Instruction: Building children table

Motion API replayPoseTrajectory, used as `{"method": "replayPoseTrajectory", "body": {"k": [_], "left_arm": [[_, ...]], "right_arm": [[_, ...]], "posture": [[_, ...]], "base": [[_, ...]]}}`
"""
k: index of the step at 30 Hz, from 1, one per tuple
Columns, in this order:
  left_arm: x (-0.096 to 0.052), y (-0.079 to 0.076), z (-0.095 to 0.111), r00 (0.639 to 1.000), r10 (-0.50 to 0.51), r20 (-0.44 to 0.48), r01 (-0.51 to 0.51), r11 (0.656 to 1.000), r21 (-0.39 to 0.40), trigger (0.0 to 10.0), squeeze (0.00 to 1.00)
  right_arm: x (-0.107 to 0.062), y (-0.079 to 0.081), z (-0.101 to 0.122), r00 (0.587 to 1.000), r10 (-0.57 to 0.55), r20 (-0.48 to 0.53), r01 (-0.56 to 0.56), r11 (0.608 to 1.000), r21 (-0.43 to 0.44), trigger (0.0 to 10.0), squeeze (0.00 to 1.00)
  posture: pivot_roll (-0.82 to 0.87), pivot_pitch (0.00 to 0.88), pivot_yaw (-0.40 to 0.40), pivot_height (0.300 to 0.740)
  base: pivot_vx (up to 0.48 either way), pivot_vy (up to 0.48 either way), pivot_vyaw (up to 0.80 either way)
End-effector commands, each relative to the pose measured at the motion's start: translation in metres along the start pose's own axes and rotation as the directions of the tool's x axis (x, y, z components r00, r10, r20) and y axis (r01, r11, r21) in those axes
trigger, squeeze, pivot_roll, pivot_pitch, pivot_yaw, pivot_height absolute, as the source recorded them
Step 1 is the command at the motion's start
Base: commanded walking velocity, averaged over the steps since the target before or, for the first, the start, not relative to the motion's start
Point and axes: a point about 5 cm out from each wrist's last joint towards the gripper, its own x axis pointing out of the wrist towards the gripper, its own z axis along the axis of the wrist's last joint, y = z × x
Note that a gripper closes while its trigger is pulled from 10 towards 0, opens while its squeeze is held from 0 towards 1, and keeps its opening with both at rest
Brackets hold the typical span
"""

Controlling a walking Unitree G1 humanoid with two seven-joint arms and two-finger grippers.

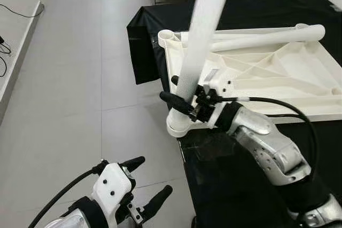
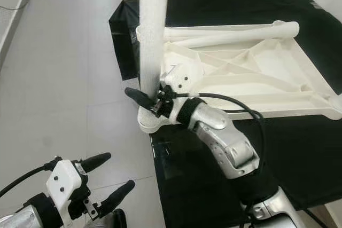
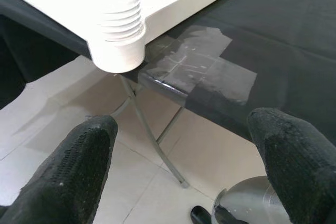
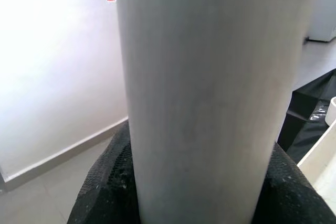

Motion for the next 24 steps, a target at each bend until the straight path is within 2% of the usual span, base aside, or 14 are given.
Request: {"method": "replayPoseTrajectory", "body": {"k": [1, 11, 13, 14, 16, 17, 19, 20, 22, 24], "left_arm": [[-0.002, 0.0, -0.003, 1.0, -0.006, -0.016, 0.007, 1.0, 0.004, 10.0, 0.0], [-0.001, 0.0, -0.003, 1.0, -0.001, -0.01, 0.001, 1.0, 0.008, 10.0, 0.0], [-0.001, 0.0, -0.003, 1.0, -0.003, -0.008, 0.003, 1.0, 0.009, 10.0, 0.0], [-0.001, 0.0, -0.003, 1.0, -0.003, -0.008, 0.003, 1.0, 0.009, 10.0, 0.0], [-0.002, 0.001, -0.003, 1.0, -0.006, -0.007, 0.006, 1.0, 0.012, 10.0, 0.0], [-0.002, 0.001, -0.003, 1.0, -0.006, -0.007, 0.006, 1.0, 0.012, 10.0, 0.0], [-0.002, 0.002, -0.003, 1.0, -0.007, -0.005, 0.007, 1.0, 0.017, 10.0, 0.0], [-0.002, 0.002, -0.003, 1.0, -0.007, -0.005, 0.007, 1.0, 0.017, 10.0, 0.0], [-0.003, 0.007, 0.001, 1.0, 0.006, 0.007, -0.006, 0.999, 0.044, 10.0, 0.0], [-0.003, 0.007, 0.001, 1.0, 0.006, 0.007, -0.006, 0.999, 0.044, 10.0, 0.0]], "right_arm": [[-0.01, -0.007, -0.042, 0.971, -0.09, -0.223, 0.102, 0.994, 0.044, 10.0, 0.0], [-0.02, -0.005, -0.035, 0.938, -0.241, -0.249, 0.256, 0.966, 0.028, 10.0, 0.0], [-0.028, -0.001, -0.039, 0.9, -0.333, -0.28, 0.355, 0.935, 0.027, 10.0, 0.0], [-0.028, -0.001, -0.039, 0.9, -0.333, -0.28, 0.355, 0.935, 0.027, 10.0, 0.0], [-0.037, 0.01, -0.044, 0.84, -0.444, -0.311, 0.479, 0.877, 0.041, 10.0, 0.0], [-0.037, 0.01, -0.044, 0.84, -0.444, -0.311, 0.479, 0.877, 0.041, 10.0, 0.0], [-0.04, 0.021, -0.047, 0.8, -0.5, -0.331, 0.546, 0.836, 0.056, 10.0, 0.0], [-0.04, 0.021, -0.047, 0.8, -0.5, -0.331, 0.546, 0.836, 0.056, 10.0, 0.0], [-0.04, 0.034, -0.048, 0.76, -0.552, -0.344, 0.607, 0.792, 0.068, 10.0, 0.0], [-0.04, 0.034, -0.048, 0.76, -0.552, -0.344, 0.607, 0.792, 0.068, 10.0, 0.0]], "posture": [[0.05, 0.241, -0.007, 0.74], [0.04, 0.245, -0.012, 0.74], [0.04, 0.248, -0.013, 0.74], [0.04, 0.248, -0.013, 0.74], [0.04, 0.248, -0.013, 0.74], [0.04, 0.248, -0.013, 0.74], [0.03, 0.247, -0.011, 0.74], [0.03, 0.247, -0.011, 0.74], [0.04, 0.242, -0.002, 0.74], [0.04, 0.242, -0.002, 0.74]], "base": [[0.0, 0.0, 0.0], [0.0, 0.0, 0.0], [0.0, 0.0, 0.0], [0.0, 0.0, 0.0], [0.0, 0.0, 0.0], [0.0, 0.0, 0.0], [0.0, 0.0, 0.0], [0.0, 0.0, 0.0], [0.0, 0.0, 0.0], [0.0, 0.0, 0.0]]}}
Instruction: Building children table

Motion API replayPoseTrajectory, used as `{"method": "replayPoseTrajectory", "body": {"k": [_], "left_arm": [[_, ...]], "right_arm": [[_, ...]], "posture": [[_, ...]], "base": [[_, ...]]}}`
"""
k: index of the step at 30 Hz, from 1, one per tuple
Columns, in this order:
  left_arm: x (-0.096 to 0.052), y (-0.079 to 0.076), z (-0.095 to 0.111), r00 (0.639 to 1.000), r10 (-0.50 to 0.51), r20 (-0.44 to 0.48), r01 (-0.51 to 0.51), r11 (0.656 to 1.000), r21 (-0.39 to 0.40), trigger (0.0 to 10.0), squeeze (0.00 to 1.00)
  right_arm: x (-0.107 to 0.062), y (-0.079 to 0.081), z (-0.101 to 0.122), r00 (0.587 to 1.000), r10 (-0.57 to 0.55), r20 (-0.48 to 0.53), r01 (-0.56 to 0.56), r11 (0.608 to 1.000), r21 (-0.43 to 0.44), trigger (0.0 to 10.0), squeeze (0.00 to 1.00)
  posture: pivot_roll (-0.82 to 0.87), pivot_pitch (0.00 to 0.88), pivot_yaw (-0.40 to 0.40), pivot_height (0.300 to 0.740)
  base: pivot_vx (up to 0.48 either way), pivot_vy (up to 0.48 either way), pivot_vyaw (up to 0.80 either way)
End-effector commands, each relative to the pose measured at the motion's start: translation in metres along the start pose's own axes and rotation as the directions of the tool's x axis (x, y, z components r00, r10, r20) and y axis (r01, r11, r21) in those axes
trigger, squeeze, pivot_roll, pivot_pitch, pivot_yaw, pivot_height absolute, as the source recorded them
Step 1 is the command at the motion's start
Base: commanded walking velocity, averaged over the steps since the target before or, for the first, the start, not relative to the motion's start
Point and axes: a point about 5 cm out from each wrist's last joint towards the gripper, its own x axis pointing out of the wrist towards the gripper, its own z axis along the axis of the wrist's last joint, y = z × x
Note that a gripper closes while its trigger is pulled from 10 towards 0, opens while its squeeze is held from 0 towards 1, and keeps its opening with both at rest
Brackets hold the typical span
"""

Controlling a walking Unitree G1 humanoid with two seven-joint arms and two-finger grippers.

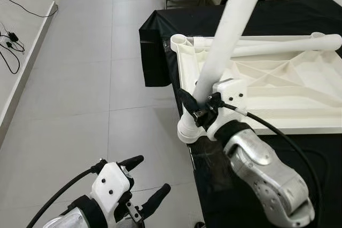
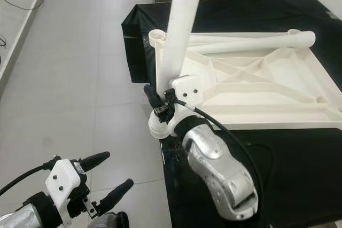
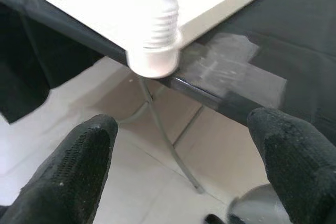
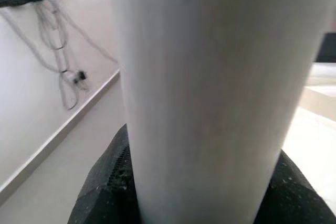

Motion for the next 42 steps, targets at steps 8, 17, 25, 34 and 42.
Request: {"method": "replayPoseTrajectory", "body": {"k": [8, 17, 25, 34, 42], "left_arm": [[-0.002, 0.033, 0.024, 0.998, 0.029, 0.058, -0.034, 0.995, 0.096, 10.0, 0.0], [0.007, 0.074, 0.102, 0.952, -0.125, 0.279, 0.097, 0.989, 0.113, 10.0, 0.0], [0.003, 0.085, 0.14, 0.878, -0.32, 0.356, 0.319, 0.946, 0.062, 10.0, 0.0], [0.008, 0.091, 0.161, 0.855, -0.435, 0.283, 0.41, 0.9, 0.144, 10.0, 0.0], [0.052, 0.104, 0.161, 0.911, -0.377, 0.168, 0.344, 0.918, 0.199, 10.0, 0.0]], "right_arm": [[0.004, -0.006, -0.041, 0.969, -0.108, -0.222, 0.094, 0.993, -0.072, 10.0, 0.0], [0.0, 0.003, -0.036, 0.979, -0.083, -0.189, 0.066, 0.993, -0.094, 10.0, 0.0], [-0.007, 0.014, -0.04, 0.98, 0.025, -0.199, -0.052, 0.99, -0.131, 10.0, 0.0], [-0.002, 0.021, -0.04, 0.978, 0.063, -0.197, -0.091, 0.986, -0.137, 10.0, 0.0], [-0.001, 0.024, -0.04, 0.977, 0.096, -0.189, -0.124, 0.982, -0.142, 10.0, 0.0]], "posture": [[0.06, 0.228, 0.004, 0.74], [0.05, 0.217, 0.032, 0.74], [0.05, 0.213, 0.045, 0.74], [0.05, 0.205, 0.041, 0.74], [0.04, 0.199, 0.033, 0.74]], "base": [[0.0, 0.0, 0.0], [0.0, 0.0, 0.0], [0.0, 0.0, 0.0], [0.0, 0.0, 0.0], [0.0, 0.0, 0.0]]}}
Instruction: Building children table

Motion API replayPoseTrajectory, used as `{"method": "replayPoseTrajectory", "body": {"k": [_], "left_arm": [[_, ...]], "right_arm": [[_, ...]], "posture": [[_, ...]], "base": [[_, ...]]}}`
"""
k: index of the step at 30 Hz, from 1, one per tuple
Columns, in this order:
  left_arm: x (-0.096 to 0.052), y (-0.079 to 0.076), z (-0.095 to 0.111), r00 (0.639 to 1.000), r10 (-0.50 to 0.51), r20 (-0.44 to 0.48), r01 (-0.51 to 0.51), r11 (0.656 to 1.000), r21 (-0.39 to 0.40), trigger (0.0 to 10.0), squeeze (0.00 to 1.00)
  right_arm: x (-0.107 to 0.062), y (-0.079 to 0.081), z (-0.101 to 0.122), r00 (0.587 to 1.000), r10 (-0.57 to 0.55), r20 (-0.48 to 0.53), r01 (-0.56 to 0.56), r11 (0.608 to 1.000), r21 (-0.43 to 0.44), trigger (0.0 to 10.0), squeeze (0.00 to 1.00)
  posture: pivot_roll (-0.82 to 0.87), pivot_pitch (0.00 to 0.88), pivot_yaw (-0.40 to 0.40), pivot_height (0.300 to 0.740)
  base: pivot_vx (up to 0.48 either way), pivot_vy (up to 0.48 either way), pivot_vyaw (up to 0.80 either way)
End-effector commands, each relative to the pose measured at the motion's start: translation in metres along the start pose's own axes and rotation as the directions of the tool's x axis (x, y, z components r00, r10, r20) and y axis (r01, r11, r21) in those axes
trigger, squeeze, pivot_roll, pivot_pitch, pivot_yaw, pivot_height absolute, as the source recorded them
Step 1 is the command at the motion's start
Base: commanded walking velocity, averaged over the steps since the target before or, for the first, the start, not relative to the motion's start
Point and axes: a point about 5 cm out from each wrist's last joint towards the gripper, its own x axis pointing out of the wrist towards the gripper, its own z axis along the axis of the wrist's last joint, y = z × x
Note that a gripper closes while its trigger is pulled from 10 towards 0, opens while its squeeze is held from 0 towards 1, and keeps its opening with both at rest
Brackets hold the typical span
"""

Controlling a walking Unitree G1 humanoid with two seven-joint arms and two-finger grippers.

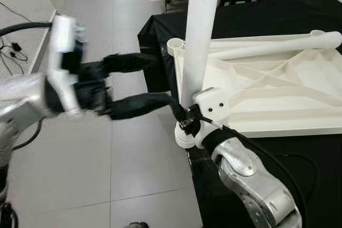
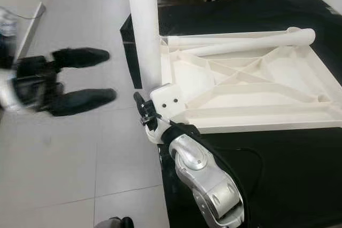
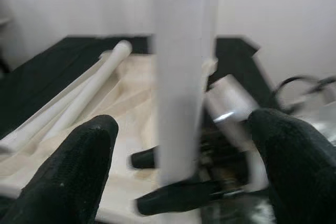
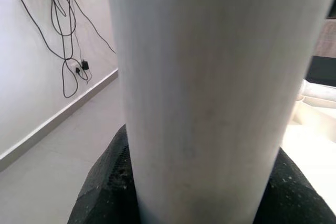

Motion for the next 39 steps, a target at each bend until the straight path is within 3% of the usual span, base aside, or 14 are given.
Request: {"method": "replayPoseTrajectory", "body": {"k": [1, 3, 4, 6, 14, 15, 16, 32, 33, 39], "left_arm": [[0.006, 0.003, -0.005, 1.0, 0.011, -0.024, -0.011, 1.0, 0.016, 10.0, 0.0], [0.021, 0.008, -0.003, 1.0, -0.023, -0.003, 0.023, 1.0, 0.011, 10.0, 0.0], [0.021, 0.008, -0.003, 1.0, -0.023, -0.003, 0.023, 1.0, 0.011, 10.0, 0.0], [0.045, 0.01, 0.006, 0.994, -0.096, 0.054, 0.095, 0.995, 0.018, 10.0, 0.0], [0.075, 0.003, 0.017, 0.965, -0.241, 0.101, 0.239, 0.971, 0.029, 10.0, 0.0], [0.078, 0.004, 0.016, 0.965, -0.245, 0.089, 0.242, 0.969, 0.042, 3.2, 0.0], [0.08, 0.006, 0.016, 0.967, -0.241, 0.078, 0.238, 0.97, 0.053, 0.0, 0.0], [0.075, 0.017, 0.017, 0.974, -0.222, 0.034, 0.218, 0.972, 0.085, 0.0, 0.0], [0.076, 0.016, 0.018, 0.975, -0.221, 0.038, 0.217, 0.972, 0.085, 0.0, 0.0], [0.079, 0.014, 0.02, 0.973, -0.226, 0.047, 0.221, 0.971, 0.086, 0.0, 0.0]], "right_arm": [[-0.001, 0.003, -0.033, 0.985, 0.017, -0.171, -0.015, 1.0, 0.013, 10.0, 0.0], [0.0, 0.004, -0.032, 0.986, 0.024, -0.168, -0.022, 1.0, 0.012, 10.0, 0.0], [0.0, 0.004, -0.032, 0.986, 0.024, -0.168, -0.022, 1.0, 0.012, 10.0, 0.0], [0.001, 0.006, -0.032, 0.986, 0.029, -0.163, -0.028, 1.0, 0.014, 10.0, 0.0], [0.002, 0.007, -0.032, 0.987, 0.034, -0.157, -0.033, 0.999, 0.015, 10.0, 0.0], [0.002, 0.008, -0.032, 0.987, 0.035, -0.156, -0.033, 0.999, 0.014, 10.0, 0.0], [0.002, 0.008, -0.032, 0.987, 0.036, -0.154, -0.034, 0.999, 0.014, 10.0, 0.0], [0.004, 0.006, -0.032, 0.989, 0.027, -0.147, -0.028, 1.0, 0.0, 10.0, 0.0], [0.005, 0.003, -0.031, 0.989, 0.029, -0.145, -0.029, 1.0, 0.005, 10.0, 1.0], [0.009, -0.004, -0.025, 0.991, 0.075, -0.108, -0.075, 0.997, 0.004, 10.0, 1.0]], "posture": [[0.04, 0.199, 0.033, 0.74], [0.04, 0.197, 0.033, 0.74], [0.04, 0.197, 0.033, 0.74], [0.04, 0.191, 0.038, 0.74], [0.03, 0.185, 0.044, 0.74], [0.03, 0.184, 0.046, 0.74], [0.03, 0.182, 0.046, 0.74], [0.03, 0.184, 0.039, 0.74], [0.03, 0.187, 0.039, 0.74], [0.03, 0.19, 0.04, 0.74]], "base": [[0.0, 0.0, 0.0], [0.0, 0.0, 0.0], [0.0, 0.0, 0.0], [0.0, 0.0, 0.0], [0.0, 0.0, 0.0], [0.0, 0.0, 0.0], [0.0, 0.0, 0.0], [0.0, 0.0, 0.0], [0.0, 0.0, 0.0], [0.0, 0.0, 0.0]]}}
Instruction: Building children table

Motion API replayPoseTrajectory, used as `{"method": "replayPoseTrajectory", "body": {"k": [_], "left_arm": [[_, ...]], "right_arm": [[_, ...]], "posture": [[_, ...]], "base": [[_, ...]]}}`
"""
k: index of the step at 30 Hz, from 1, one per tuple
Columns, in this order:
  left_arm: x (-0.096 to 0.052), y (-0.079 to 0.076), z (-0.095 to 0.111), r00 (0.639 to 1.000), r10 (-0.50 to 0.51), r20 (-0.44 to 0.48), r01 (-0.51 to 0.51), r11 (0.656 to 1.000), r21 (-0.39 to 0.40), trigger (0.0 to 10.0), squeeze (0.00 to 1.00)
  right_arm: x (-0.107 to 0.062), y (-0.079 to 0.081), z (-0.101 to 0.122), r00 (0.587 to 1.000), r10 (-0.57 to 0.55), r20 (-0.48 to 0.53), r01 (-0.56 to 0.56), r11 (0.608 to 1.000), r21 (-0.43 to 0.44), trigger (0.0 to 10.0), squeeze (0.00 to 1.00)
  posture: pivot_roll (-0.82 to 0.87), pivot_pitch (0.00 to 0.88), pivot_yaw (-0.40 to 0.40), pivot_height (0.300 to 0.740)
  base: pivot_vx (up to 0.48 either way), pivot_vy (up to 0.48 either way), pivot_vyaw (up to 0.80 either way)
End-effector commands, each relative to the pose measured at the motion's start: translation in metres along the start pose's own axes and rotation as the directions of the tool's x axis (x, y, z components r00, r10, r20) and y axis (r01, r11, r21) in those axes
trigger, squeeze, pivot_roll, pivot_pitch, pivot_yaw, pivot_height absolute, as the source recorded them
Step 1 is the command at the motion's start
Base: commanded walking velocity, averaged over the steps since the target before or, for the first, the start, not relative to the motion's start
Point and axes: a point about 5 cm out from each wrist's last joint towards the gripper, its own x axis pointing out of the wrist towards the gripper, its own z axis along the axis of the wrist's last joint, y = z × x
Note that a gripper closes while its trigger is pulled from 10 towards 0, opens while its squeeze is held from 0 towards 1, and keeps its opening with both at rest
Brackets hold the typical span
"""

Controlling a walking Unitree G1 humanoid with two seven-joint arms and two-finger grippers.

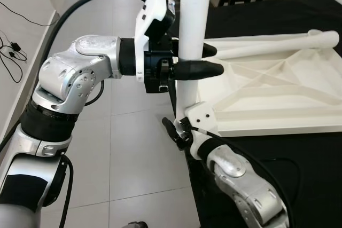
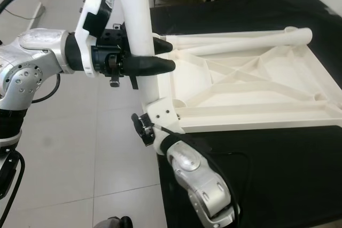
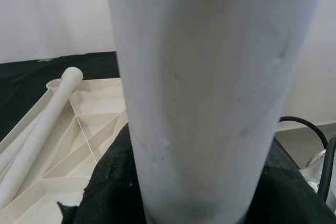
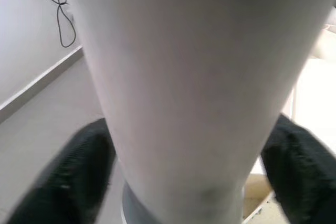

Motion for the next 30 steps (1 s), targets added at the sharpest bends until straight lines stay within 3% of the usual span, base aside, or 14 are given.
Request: {"method": "replayPoseTrajectory", "body": {"k": [1, 6, 7, 8, 9, 10, 14, 17, 20, 23, 26, 27, 29, 30], "left_arm": [[0.0, 0.0, 0.006, 1.0, 0.004, -0.005, -0.004, 1.0, 0.031, 0.0, 0.0], [0.003, -0.002, 0.005, 1.0, -0.009, 0.001, 0.009, 1.0, 0.027, 0.0, 0.0], [0.003, -0.002, 0.005, 1.0, -0.009, 0.001, 0.009, 1.0, 0.027, 0.0, 0.0], [0.004, -0.002, 0.005, 1.0, -0.012, 0.002, 0.012, 1.0, 0.025, 0.0, 0.0], [0.004, -0.002, 0.005, 1.0, -0.012, 0.002, 0.012, 1.0, 0.025, 0.0, 0.0], [0.004, -0.002, 0.005, 1.0, -0.014, 0.001, 0.014, 1.0, 0.025, 0.0, 0.0], [0.004, -0.002, 0.004, 1.0, -0.017, 0.0, 0.017, 1.0, 0.023, 0.0, 0.0], [0.004, -0.004, 0.004, 1.0, -0.025, -0.001, 0.025, 0.999, 0.02, 0.0, 0.0], [0.004, -0.004, 0.004, 1.0, -0.025, -0.001, 0.025, 0.999, 0.02, 0.0, 0.0], [0.005, -0.005, 0.003, 0.999, -0.032, -0.002, 0.032, 0.999, 0.016, 0.0, 0.0], [0.005, -0.006, 0.003, 0.999, -0.034, -0.002, 0.034, 0.999, 0.015, 0.0, 0.0], [0.005, -0.007, 0.002, 0.999, -0.036, -0.002, 0.036, 0.999, 0.015, 0.0, 0.0], [0.005, -0.007, 0.002, 0.999, -0.036, -0.002, 0.036, 0.999, 0.015, 0.0, 0.0], [0.005, -0.007, 0.002, 0.999, -0.037, -0.002, 0.037, 0.999, 0.014, 0.0, 0.0]], "right_arm": [[0.002, 0.001, 0.005, 0.998, 0.048, 0.027, -0.048, 0.999, 0.005, 10.0, 1.0], [0.01, -0.024, 0.022, 0.941, 0.323, 0.103, -0.31, 0.943, -0.121, 10.0, 0.97], [0.01, -0.024, 0.022, 0.941, 0.323, 0.103, -0.31, 0.943, -0.121, 10.0, 0.97], [0.011, -0.034, 0.026, 0.906, 0.412, 0.096, -0.391, 0.902, -0.185, 10.0, 0.45], [0.011, -0.034, 0.026, 0.906, 0.412, 0.096, -0.391, 0.902, -0.185, 10.0, 0.45], [0.013, -0.044, 0.03, 0.874, 0.478, 0.082, -0.45, 0.862, -0.233, 10.0, 0.0], [0.017, -0.053, 0.037, 0.851, 0.519, 0.08, -0.485, 0.836, -0.255, 10.0, 0.0], [0.032, -0.068, 0.059, 0.795, 0.596, 0.115, -0.548, 0.786, -0.285, 10.0, 0.0], [0.032, -0.068, 0.059, 0.795, 0.596, 0.115, -0.548, 0.786, -0.285, 10.0, 0.0], [0.041, -0.073, 0.067, 0.699, 0.702, 0.135, -0.657, 0.706, -0.266, 10.0, 0.0], [0.043, -0.074, 0.067, 0.67, 0.729, 0.139, -0.688, 0.68, -0.255, 10.0, 0.0], [0.044, -0.075, 0.067, 0.643, 0.752, 0.141, -0.711, 0.656, -0.255, 8.2, 0.0], [0.044, -0.075, 0.067, 0.643, 0.752, 0.141, -0.711, 0.656, -0.255, 8.2, 0.0], [0.045, -0.076, 0.065, 0.623, 0.77, 0.137, -0.729, 0.635, -0.255, 2.4, 0.0]], "posture": [[0.03, 0.19, 0.04, 0.74], [0.03, 0.192, 0.042, 0.74], [0.03, 0.192, 0.042, 0.74], [0.03, 0.194, 0.042, 0.74], [0.03, 0.194, 0.042, 0.74], [0.03, 0.194, 0.043, 0.74], [0.03, 0.196, 0.046, 0.74], [0.04, 0.2, 0.051, 0.74], [0.04, 0.2, 0.051, 0.74], [0.05, 0.207, 0.052, 0.74], [0.05, 0.209, 0.051, 0.74], [0.05, 0.21, 0.051, 0.74], [0.05, 0.21, 0.051, 0.74], [0.05, 0.213, 0.051, 0.74]], "base": [[0.0, 0.0, 0.0], [0.0, 0.0, 0.0], [0.0, 0.0, 0.0], [0.0, 0.0, 0.0], [0.0, 0.0, 0.0], [0.0, 0.0, 0.0], [0.0, 0.0, 0.0], [0.0, 0.0, 0.0], [0.0, 0.0, 0.0], [0.0, 0.0, 0.0], [0.0, 0.0, 0.0], [0.0, 0.0, 0.0], [0.0, 0.0, 0.0], [0.0, 0.0, 0.0]]}}
